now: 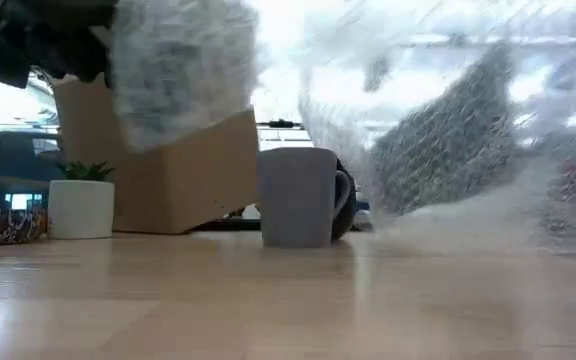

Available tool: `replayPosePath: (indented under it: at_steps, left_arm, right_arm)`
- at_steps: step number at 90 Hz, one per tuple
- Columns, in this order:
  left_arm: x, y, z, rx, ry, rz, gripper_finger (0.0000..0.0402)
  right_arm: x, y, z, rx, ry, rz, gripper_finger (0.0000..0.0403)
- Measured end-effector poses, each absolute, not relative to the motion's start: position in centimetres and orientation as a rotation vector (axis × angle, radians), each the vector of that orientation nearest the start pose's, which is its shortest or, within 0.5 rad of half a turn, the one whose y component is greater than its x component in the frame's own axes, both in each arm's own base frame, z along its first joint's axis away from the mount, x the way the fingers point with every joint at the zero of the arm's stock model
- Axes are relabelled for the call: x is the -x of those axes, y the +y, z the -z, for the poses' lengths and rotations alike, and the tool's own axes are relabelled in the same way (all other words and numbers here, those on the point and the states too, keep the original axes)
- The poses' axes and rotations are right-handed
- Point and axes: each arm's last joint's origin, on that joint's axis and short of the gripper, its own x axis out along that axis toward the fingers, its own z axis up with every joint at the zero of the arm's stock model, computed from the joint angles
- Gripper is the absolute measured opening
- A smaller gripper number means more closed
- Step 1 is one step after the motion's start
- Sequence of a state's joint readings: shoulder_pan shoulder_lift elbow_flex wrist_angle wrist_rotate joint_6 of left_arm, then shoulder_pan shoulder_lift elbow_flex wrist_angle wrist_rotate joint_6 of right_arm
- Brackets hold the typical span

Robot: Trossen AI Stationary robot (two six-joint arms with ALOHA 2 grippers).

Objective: Wrap mug
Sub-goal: Prepare the bubble wrap

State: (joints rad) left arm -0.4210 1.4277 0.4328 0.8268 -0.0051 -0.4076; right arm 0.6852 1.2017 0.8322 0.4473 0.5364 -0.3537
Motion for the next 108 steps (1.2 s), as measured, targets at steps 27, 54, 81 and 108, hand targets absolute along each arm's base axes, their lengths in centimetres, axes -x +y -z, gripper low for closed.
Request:
replayPosePath:
  at_steps: [27, 54, 81, 108]
  left_arm:
    - [-23.9, -10.8, -18.0, 0.375, 0.212, 0.418, 0.0148]
    - [-23.8, -10.9, -18.2, 0.374, 0.203, 0.471, 0.0148]
    - [-23.8, -10.9, -18.2, 0.372, 0.205, 0.472, 0.0148]
    - [-23.8, -10.9, -18.2, 0.372, 0.203, 0.469, 0.0148]
  right_arm:
    - [-21.4, 16.1, -32.2, 0.323, -0.076, -0.112, 0.0]
    - [-20.8, 16.3, -32.3, 0.321, -0.075, -0.079, 0.0]
    - [-20.0, 16.9, -32.4, 0.356, -0.064, -0.026, 0.0]
    - [-19.7, 17.1, -32.3, 0.364, -0.062, -0.019, 0.0]
